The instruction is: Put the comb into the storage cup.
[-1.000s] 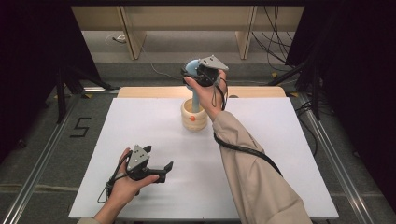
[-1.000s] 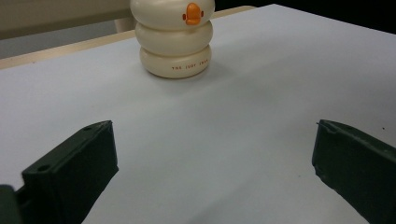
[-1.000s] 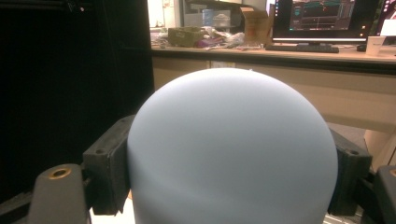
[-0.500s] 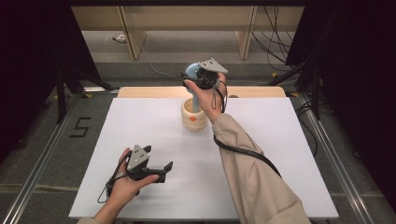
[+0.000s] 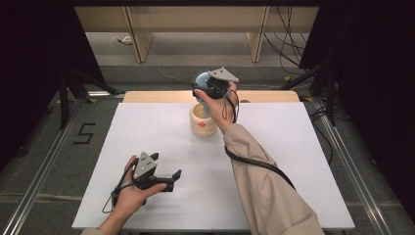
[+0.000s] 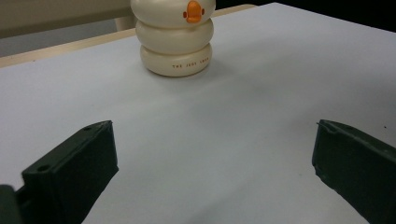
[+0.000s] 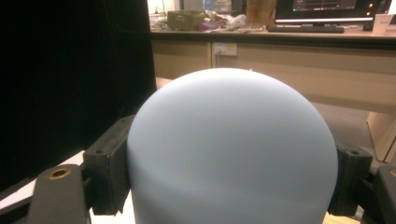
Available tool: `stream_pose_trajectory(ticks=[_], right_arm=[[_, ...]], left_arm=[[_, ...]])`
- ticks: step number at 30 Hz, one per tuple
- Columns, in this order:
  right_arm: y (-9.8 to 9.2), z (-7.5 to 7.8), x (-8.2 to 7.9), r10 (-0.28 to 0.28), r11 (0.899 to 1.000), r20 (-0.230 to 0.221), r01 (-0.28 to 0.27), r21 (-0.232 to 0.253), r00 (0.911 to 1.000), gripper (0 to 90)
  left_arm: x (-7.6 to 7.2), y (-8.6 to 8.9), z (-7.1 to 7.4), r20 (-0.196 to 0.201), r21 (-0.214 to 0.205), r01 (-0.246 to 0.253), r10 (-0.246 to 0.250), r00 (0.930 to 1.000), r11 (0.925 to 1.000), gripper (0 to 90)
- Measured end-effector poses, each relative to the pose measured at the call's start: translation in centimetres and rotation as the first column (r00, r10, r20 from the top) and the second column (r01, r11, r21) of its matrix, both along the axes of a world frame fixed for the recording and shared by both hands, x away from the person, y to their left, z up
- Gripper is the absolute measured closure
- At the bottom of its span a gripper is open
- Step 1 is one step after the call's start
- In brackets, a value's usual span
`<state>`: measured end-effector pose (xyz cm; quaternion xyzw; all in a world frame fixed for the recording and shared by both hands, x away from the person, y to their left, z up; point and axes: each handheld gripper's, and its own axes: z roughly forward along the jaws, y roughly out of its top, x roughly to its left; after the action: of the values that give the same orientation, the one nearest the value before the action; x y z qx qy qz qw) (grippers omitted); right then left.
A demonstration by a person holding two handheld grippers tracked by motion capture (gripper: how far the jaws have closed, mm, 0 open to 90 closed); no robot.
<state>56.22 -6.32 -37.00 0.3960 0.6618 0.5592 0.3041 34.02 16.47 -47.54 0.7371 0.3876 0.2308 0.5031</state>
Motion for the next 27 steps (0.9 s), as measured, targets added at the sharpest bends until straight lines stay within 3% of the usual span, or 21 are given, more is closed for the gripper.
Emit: stream_pose_trajectory(ticks=[27], right_arm=[[0.8, -1.0, 0.9, 0.016, 0.998, -0.076, -0.021, -0.065, 0.9969, 20.9]], left_arm=[[0.0, 0.0, 0.0, 0.000, -0.001, 0.000, 0.000, 1.0000, 1.0000, 0.0]])
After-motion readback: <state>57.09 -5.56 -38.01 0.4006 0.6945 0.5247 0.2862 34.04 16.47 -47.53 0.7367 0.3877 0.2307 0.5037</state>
